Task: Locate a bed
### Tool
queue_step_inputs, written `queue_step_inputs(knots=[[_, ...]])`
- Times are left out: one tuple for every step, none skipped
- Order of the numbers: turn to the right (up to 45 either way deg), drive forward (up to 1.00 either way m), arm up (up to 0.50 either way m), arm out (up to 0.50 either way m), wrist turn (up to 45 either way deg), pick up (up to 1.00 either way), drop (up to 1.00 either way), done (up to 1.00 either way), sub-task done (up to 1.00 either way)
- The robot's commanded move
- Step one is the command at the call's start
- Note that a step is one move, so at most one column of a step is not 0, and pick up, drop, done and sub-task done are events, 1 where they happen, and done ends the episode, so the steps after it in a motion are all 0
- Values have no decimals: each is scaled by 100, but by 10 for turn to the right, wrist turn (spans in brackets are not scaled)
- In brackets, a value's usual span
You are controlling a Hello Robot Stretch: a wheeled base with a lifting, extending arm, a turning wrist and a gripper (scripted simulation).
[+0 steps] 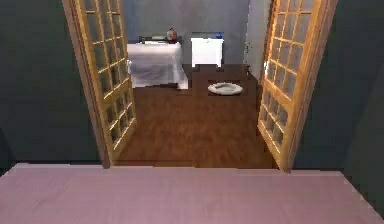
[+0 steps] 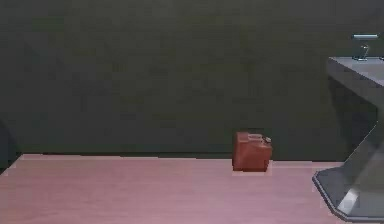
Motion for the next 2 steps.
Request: queue_step_inputs(knots=[[0,100,0,0,0,0,0,0,0],[0,100,0,0,0,0,0,0,0]])
